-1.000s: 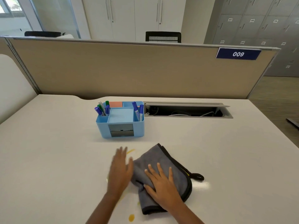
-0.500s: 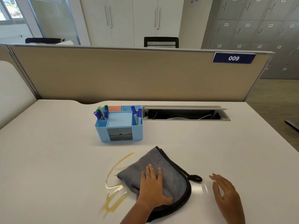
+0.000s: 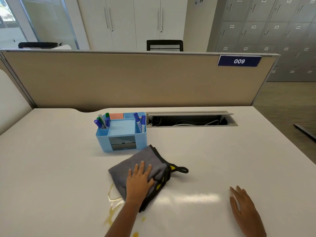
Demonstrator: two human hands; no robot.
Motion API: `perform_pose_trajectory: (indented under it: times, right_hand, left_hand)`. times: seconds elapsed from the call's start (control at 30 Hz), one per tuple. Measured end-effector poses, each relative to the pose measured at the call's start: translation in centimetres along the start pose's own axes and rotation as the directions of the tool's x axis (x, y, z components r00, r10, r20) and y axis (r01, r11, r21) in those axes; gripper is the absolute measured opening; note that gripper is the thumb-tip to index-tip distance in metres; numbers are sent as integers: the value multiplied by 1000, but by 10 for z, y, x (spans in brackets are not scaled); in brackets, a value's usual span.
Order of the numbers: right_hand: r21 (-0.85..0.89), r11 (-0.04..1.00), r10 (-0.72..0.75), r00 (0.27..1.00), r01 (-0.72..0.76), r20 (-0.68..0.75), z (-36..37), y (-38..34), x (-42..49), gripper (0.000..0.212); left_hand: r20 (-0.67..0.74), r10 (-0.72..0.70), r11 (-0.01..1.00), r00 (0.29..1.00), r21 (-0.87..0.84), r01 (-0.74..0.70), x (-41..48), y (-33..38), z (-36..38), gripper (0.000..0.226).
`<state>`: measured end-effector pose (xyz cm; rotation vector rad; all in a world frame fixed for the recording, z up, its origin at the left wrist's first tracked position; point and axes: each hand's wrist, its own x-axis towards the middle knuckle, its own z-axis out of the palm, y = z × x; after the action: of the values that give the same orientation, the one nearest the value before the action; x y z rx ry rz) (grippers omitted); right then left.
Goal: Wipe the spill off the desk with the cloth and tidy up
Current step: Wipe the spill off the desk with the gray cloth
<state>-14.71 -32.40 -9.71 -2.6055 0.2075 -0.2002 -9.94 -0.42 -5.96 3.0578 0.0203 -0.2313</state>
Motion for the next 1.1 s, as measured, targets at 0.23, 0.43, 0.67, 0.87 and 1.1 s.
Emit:
perform_pose_trajectory:
  times: [0.23, 0.43, 0.67, 0.87, 1.1]
  right_hand:
    - [-255, 964, -84, 996, 77, -17, 11, 9, -4, 69]
    - [-282, 957, -82, 996, 68, -37, 7, 2, -5, 62]
    - [-280, 958, -63, 998, 56, -19, 4, -1, -7, 62]
    - [-293, 955, -41, 999, 32, -25, 6, 1, -7, 71]
    - [-288, 957, -39, 999, 31, -23, 11, 3, -8, 86]
  left_hand:
    - [-19, -34, 999, 999, 12, 34, -31, -44, 28, 60]
    - [-123, 237, 971, 964, 74, -229, -57, -16, 44, 44]
    - [-203, 318, 937, 926, 218, -274, -8, 1, 19, 51]
    - [-132, 62, 991, 989, 130, -44, -19, -95, 18, 31]
    - [-679, 134, 991, 722, 83, -107, -86, -82, 81, 49]
